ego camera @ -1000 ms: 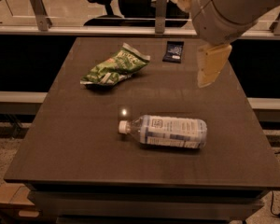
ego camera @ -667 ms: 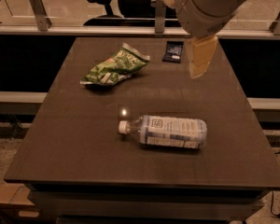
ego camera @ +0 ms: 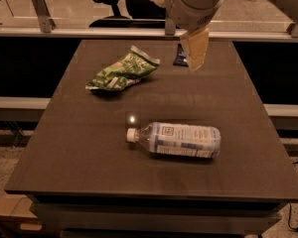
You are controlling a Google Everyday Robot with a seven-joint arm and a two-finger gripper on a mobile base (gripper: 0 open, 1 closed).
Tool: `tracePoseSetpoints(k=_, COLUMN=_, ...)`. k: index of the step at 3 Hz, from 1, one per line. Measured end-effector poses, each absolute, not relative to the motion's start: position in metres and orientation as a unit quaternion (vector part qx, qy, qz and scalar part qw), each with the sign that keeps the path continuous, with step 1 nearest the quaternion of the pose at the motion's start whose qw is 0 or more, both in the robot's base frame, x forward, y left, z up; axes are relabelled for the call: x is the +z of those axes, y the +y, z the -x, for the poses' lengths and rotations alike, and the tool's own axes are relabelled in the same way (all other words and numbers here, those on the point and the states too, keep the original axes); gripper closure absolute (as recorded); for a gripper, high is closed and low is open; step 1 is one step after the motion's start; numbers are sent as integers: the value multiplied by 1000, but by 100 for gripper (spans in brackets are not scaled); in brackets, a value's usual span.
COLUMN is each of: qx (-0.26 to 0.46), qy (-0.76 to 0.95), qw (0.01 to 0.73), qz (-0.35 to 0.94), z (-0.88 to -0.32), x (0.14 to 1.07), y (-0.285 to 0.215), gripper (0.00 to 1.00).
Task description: Pick green jalapeno chip bag
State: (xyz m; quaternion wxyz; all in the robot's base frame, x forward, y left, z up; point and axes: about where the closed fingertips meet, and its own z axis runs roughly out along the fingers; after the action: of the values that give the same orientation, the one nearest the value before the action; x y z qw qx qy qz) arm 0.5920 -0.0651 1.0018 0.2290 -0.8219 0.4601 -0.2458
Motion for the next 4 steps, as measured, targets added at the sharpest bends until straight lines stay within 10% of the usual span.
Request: tracePoseSetpoints(k=4, qx=-75, qy=358, qw=263, qz=893, z=-640, x=940, y=20, gripper=0)
